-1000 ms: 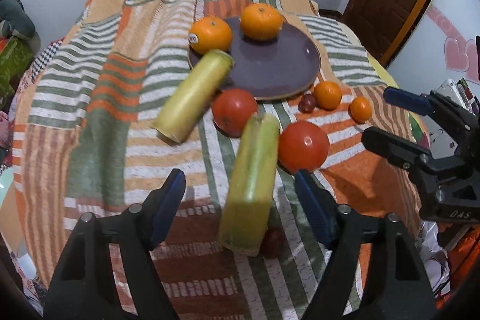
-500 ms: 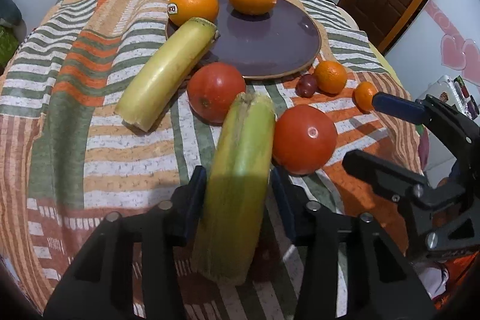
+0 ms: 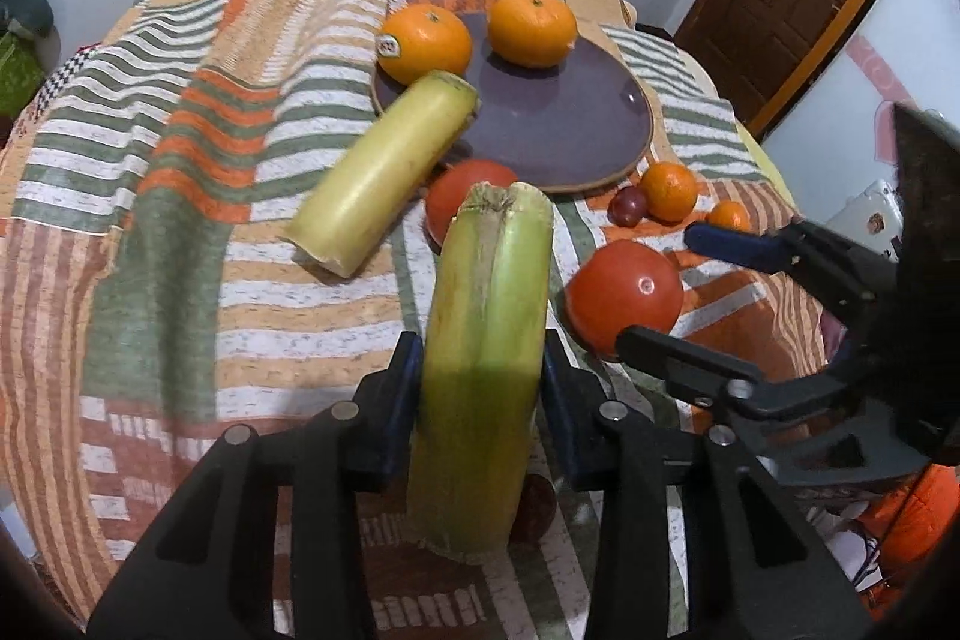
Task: Organize fruits
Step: 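Lift the green cylinder with the left tool while the right tool lifts the tomato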
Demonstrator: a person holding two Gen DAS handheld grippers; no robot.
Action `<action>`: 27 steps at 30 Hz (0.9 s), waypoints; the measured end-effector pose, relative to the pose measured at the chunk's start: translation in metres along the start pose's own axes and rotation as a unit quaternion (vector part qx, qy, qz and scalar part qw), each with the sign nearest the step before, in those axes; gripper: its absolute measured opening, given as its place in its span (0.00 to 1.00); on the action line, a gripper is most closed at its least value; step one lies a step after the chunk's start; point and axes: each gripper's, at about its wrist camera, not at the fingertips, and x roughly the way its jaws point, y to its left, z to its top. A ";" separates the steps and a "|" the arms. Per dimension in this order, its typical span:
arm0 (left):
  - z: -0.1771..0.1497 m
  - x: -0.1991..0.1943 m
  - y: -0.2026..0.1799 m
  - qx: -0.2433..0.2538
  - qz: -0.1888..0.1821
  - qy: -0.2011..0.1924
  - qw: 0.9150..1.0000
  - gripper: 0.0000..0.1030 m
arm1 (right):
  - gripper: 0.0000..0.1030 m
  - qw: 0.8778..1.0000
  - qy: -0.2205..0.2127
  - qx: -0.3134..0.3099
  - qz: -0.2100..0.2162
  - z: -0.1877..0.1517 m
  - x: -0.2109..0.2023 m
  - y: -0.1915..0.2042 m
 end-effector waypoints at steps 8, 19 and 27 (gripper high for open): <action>0.007 -0.014 0.002 0.001 0.006 -0.021 1.000 0.36 | 0.67 1.000 0.011 0.001 0.011 -0.002 0.011 0.001; 0.016 -0.025 -0.007 0.010 0.003 -0.037 0.999 0.35 | 0.47 1.000 0.003 0.006 0.019 0.002 0.002 -0.001; 0.026 -0.033 -0.015 0.015 0.002 -0.051 0.999 0.35 | 0.47 0.999 -0.031 0.015 0.007 0.014 -0.016 -0.015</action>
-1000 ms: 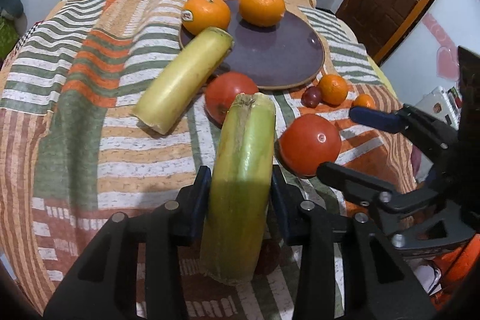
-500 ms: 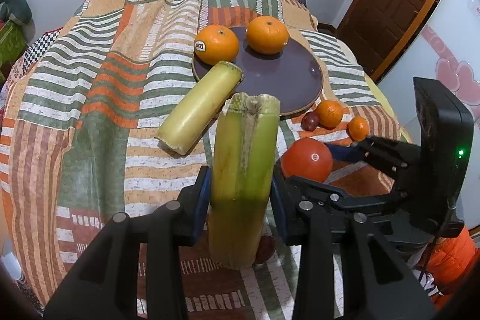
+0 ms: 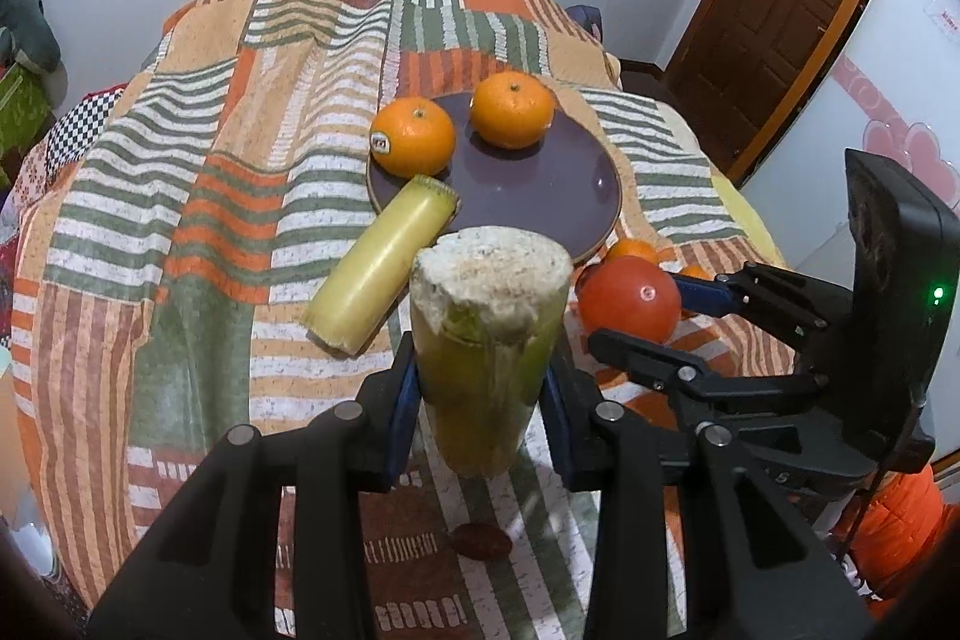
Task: Organize fruits
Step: 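Lift the green cylinder with the left tool while the right tool lifts the tomato, then set the green cylinder on the plate with the left tool while the right tool sets the tomato there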
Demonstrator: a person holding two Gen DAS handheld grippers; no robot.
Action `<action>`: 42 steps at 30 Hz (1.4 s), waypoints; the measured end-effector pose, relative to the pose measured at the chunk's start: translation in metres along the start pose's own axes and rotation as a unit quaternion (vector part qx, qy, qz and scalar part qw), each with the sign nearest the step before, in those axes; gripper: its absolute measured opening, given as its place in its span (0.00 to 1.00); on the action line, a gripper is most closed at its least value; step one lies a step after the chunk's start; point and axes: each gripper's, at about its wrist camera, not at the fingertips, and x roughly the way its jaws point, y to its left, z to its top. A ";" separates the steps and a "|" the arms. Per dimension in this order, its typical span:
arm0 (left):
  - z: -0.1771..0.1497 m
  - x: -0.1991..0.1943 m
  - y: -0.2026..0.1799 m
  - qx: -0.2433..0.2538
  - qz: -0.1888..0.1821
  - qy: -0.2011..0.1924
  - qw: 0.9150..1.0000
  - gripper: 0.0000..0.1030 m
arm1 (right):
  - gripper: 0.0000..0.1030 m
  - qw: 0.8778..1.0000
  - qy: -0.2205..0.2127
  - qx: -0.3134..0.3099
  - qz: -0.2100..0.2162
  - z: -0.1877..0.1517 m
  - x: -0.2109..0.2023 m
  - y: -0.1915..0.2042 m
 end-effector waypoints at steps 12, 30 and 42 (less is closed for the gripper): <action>0.030 -0.002 -0.015 0.015 -0.005 -0.025 1.000 0.35 | 0.47 0.998 -0.045 0.015 -0.033 0.022 -0.020 -0.032; 0.074 0.049 -0.023 0.026 -0.008 -0.009 1.000 0.35 | 0.47 0.996 -0.067 0.013 -0.061 0.048 -0.009 -0.070; 0.092 0.099 -0.007 0.008 -0.009 0.033 0.999 0.35 | 0.47 0.996 -0.050 -0.004 -0.071 0.058 0.016 -0.085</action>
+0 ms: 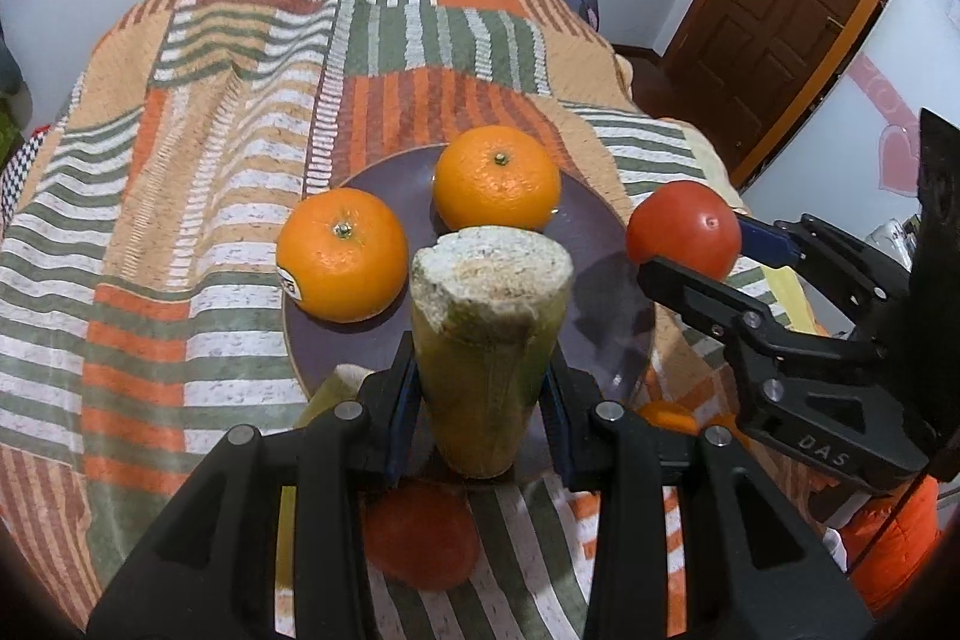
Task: Organize fruits
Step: 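Set the green cylinder on the plate with the left tool while the right tool sets the tomato there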
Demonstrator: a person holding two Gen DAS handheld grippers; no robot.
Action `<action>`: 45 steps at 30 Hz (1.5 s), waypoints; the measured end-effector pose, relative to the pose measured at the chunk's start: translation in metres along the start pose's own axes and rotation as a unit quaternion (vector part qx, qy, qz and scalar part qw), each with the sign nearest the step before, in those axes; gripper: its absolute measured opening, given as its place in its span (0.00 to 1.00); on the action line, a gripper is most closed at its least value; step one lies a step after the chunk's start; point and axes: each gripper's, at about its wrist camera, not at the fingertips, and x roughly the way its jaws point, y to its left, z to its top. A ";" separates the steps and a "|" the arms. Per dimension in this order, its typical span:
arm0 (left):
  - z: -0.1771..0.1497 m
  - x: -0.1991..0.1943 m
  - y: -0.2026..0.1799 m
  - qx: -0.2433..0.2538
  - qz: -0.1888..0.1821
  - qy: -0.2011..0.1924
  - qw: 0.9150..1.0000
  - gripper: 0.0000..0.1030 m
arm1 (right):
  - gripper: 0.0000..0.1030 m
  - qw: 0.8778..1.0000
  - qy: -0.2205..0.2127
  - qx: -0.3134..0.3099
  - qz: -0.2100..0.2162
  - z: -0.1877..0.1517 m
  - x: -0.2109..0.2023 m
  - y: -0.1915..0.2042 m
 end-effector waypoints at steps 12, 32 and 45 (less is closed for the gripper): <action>0.019 0.027 0.011 -0.014 -0.006 0.012 1.000 0.35 | 0.47 1.000 0.022 -0.003 0.002 0.003 0.023 -0.007; 0.019 0.034 0.018 -0.047 -0.014 0.028 0.998 0.35 | 0.48 0.999 0.052 -0.011 -0.006 0.008 0.048 -0.008; 0.011 -0.026 0.015 -0.023 -0.002 -0.022 0.999 0.35 | 0.58 1.000 0.017 -0.010 -0.016 0.013 0.011 0.001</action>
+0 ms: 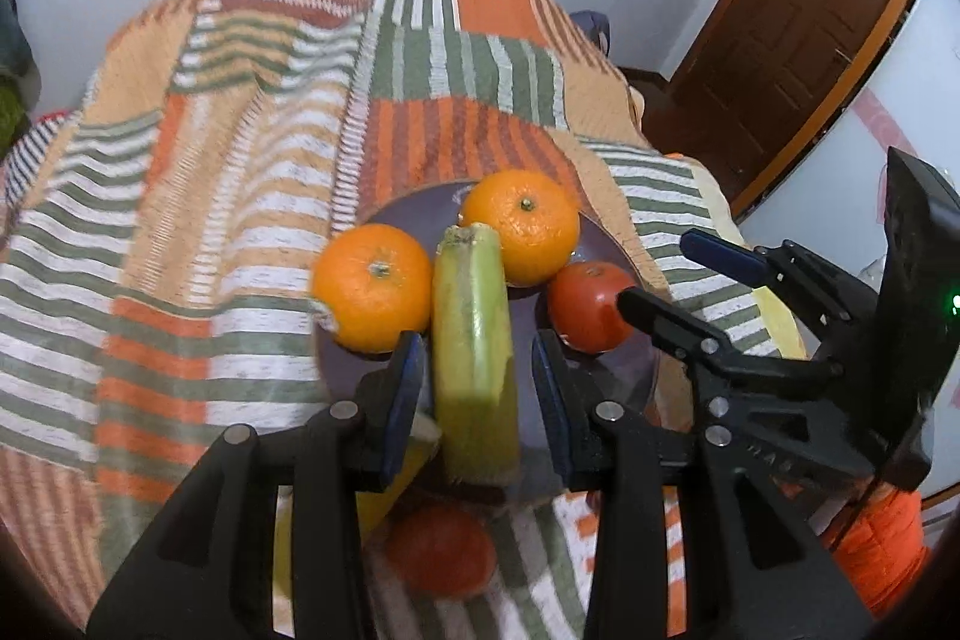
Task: Organize fruits
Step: 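Set the green cylinder on the plate with the left tool while the right tool sets the tomato there, then grasp the yellow cylinder with the left tool and lift it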
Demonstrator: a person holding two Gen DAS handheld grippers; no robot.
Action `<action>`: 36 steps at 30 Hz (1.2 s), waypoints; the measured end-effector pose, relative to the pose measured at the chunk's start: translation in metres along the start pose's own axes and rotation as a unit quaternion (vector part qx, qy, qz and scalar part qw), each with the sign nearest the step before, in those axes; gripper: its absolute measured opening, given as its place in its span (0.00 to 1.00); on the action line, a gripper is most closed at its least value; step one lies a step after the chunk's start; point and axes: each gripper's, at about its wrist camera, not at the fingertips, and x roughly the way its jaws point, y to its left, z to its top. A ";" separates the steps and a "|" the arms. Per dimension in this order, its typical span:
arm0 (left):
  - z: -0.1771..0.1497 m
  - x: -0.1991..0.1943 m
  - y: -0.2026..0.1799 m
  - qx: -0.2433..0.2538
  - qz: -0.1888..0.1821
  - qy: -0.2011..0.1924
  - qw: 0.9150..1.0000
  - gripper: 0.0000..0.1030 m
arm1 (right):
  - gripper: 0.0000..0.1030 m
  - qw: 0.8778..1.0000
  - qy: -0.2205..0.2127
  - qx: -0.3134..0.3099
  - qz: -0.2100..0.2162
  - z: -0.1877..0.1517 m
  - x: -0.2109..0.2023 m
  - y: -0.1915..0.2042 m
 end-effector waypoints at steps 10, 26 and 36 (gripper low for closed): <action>-0.034 -0.034 0.023 0.021 0.035 0.008 0.999 0.36 | 0.58 1.000 -0.018 0.001 0.008 -0.008 -0.033 0.024; -0.056 0.004 0.045 0.027 0.047 0.047 0.997 0.38 | 0.58 1.000 0.008 0.022 0.009 -0.032 -0.030 0.029; -0.046 0.025 0.044 0.031 0.050 0.048 0.997 0.43 | 0.58 0.999 0.016 0.042 0.011 -0.040 -0.026 0.019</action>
